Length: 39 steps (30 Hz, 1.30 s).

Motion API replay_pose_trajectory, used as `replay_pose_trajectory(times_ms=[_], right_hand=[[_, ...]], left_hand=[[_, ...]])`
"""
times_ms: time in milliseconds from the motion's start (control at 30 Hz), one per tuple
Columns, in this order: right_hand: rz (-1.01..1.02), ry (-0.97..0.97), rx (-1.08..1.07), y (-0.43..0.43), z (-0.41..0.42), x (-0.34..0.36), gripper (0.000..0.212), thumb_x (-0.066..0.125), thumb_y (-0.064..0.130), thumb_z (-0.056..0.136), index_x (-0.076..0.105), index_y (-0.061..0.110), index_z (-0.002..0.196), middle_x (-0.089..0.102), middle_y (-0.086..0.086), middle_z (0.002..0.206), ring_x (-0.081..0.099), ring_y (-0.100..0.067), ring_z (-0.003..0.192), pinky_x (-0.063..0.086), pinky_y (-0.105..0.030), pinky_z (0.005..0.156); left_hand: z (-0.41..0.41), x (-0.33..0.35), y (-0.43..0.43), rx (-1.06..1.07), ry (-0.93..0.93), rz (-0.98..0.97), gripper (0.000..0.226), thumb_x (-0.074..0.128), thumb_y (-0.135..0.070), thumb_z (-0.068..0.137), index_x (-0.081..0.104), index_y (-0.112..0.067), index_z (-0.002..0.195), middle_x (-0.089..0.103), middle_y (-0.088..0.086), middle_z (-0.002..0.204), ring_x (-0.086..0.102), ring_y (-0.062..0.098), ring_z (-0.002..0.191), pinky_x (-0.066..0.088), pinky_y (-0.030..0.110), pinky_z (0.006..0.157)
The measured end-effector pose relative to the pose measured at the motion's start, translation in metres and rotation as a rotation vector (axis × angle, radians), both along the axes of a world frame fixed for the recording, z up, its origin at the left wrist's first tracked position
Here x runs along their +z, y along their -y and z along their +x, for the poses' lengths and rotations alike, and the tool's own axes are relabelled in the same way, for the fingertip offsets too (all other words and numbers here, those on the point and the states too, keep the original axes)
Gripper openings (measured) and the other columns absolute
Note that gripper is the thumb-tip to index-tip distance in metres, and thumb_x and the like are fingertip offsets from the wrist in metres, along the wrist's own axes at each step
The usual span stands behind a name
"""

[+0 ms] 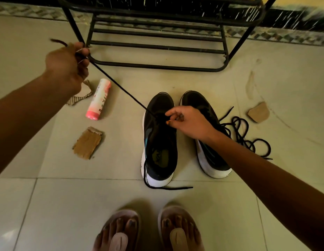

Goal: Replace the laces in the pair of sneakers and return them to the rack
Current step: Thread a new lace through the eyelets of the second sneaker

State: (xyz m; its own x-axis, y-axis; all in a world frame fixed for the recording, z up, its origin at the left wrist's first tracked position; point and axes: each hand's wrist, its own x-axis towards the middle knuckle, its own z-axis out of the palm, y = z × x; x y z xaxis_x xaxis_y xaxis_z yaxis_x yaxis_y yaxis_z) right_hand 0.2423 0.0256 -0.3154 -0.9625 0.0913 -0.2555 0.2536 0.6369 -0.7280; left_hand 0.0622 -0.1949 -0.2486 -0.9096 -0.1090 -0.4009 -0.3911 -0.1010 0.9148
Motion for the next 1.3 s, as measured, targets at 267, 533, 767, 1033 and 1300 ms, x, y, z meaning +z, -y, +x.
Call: replay_pose_trajectory(times_ms=[267,533,767,1033,1300], right_hand=[[-0.114,0.035,-0.077,-0.005,-0.004,0.006,0.023,0.072,0.019,0.082,0.067,0.019,0.104,0.066,0.006,0.085,0.062,-0.003,0.079,0.045,-0.012,0.073],[-0.021,0.166,0.060,0.006,0.010,0.004,0.059,0.085,0.036,0.062,0.057,0.027,0.114,0.054,0.008,0.088,0.053,-0.003,0.073,0.044,-0.015,0.067],[0.004,0.078,0.064,0.016,0.013,-0.007,0.042,0.079,0.035,0.072,0.066,0.020,0.109,0.056,0.004,0.093,0.049,-0.001,0.073,0.037,-0.014,0.065],[-0.216,0.110,-0.164,0.035,0.016,-0.013,0.026,0.065,0.028,0.087,0.073,0.012,0.106,0.070,-0.003,0.097,0.065,-0.016,0.094,0.051,-0.025,0.087],[-0.513,0.184,-0.457,0.051,0.015,-0.009,0.010,0.073,0.010,0.079,0.073,0.014,0.089,0.071,-0.005,0.087,0.064,-0.009,0.072,0.054,-0.018,0.071]], left_hand=[[-0.032,0.001,0.024,0.073,-0.026,-0.058,0.013,0.049,-0.027,0.093,0.062,-0.029,0.093,0.068,-0.018,0.070,0.048,-0.003,0.049,0.035,0.008,0.046],[-0.051,0.002,0.044,0.002,-0.200,0.297,0.015,0.043,-0.015,0.097,0.050,-0.022,0.085,0.057,-0.014,0.061,0.049,0.000,0.052,0.041,0.013,0.053],[0.012,0.017,0.003,-0.515,-0.645,-0.477,0.022,0.041,-0.020,0.100,0.055,-0.022,0.117,0.062,-0.012,0.087,0.053,-0.004,0.056,0.038,0.011,0.049],[0.072,-0.012,-0.029,-1.172,-0.769,-0.821,0.023,0.054,-0.018,0.093,0.064,-0.026,0.112,0.069,-0.012,0.086,0.053,-0.017,0.059,0.035,0.001,0.055],[0.089,-0.041,-0.029,-1.254,-0.732,-1.000,0.020,0.060,-0.024,0.089,0.072,-0.025,0.106,0.069,-0.001,0.100,0.053,0.010,0.076,0.048,0.030,0.078]])
